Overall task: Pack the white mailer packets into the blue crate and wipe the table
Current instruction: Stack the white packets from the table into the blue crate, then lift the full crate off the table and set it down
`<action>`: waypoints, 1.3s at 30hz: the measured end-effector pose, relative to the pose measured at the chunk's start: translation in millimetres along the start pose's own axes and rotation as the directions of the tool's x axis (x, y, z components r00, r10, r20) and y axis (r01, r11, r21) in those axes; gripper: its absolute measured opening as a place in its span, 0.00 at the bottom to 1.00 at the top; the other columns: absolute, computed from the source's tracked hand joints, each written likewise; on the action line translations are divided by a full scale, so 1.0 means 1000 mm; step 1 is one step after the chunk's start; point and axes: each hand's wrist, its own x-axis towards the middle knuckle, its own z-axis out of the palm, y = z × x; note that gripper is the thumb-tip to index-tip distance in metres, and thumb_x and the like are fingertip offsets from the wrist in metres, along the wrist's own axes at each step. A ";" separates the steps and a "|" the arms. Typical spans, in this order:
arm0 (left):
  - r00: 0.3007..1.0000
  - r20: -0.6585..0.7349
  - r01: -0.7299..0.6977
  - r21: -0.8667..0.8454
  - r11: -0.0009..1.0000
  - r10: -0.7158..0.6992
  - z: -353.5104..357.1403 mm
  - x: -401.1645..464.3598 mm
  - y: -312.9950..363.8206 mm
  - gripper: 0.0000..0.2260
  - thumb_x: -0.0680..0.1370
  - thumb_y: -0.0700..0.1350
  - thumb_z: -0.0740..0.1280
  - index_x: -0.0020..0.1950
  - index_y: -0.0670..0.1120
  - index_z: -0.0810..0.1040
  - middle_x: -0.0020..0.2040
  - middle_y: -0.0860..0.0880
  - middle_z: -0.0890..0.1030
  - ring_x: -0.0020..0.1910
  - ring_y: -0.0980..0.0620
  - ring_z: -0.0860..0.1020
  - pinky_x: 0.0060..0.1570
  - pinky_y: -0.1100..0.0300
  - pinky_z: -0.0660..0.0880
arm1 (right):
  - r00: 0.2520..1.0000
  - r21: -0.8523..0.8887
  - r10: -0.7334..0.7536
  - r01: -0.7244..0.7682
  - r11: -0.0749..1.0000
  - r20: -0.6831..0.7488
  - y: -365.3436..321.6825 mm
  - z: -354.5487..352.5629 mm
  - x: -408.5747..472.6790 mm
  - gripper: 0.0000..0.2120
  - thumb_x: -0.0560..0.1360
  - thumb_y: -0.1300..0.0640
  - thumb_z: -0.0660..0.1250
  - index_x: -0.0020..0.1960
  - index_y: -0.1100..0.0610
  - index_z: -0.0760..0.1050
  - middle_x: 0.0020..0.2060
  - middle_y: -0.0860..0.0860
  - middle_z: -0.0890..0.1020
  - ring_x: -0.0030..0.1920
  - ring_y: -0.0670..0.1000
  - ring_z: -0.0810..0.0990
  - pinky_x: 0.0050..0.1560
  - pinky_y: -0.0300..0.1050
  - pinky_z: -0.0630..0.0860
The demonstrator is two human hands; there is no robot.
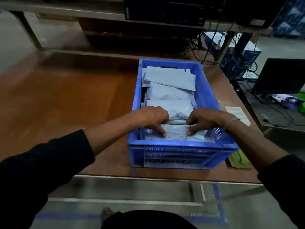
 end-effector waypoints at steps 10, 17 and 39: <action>0.980 -0.196 0.070 0.198 0.978 -0.030 -0.001 -0.004 -0.003 0.20 0.75 0.59 0.74 0.59 0.48 0.77 0.50 0.51 0.82 0.50 0.46 0.81 0.38 0.55 0.69 | 0.936 -0.344 0.155 -0.265 0.901 -0.315 -0.009 0.013 -0.005 0.23 0.67 0.40 0.76 0.54 0.54 0.80 0.53 0.54 0.81 0.53 0.57 0.81 0.49 0.48 0.78; 0.999 0.010 0.030 0.047 0.998 -0.030 0.000 -0.008 0.005 0.20 0.75 0.55 0.76 0.65 0.50 0.80 0.55 0.53 0.84 0.53 0.50 0.81 0.49 0.52 0.79 | 0.981 -0.149 0.185 -0.192 0.970 -0.056 -0.027 0.025 0.001 0.19 0.65 0.49 0.79 0.54 0.50 0.81 0.48 0.49 0.84 0.50 0.52 0.83 0.51 0.47 0.80; 0.708 -0.263 0.455 -0.540 0.709 -0.655 -0.033 -0.011 -0.049 0.20 0.81 0.39 0.61 0.74 0.42 0.71 0.69 0.34 0.75 0.65 0.33 0.76 0.57 0.48 0.75 | 0.710 0.451 0.530 -0.325 0.831 -0.464 0.067 -0.021 0.035 0.27 0.76 0.64 0.63 0.75 0.59 0.68 0.65 0.66 0.76 0.63 0.65 0.76 0.61 0.50 0.73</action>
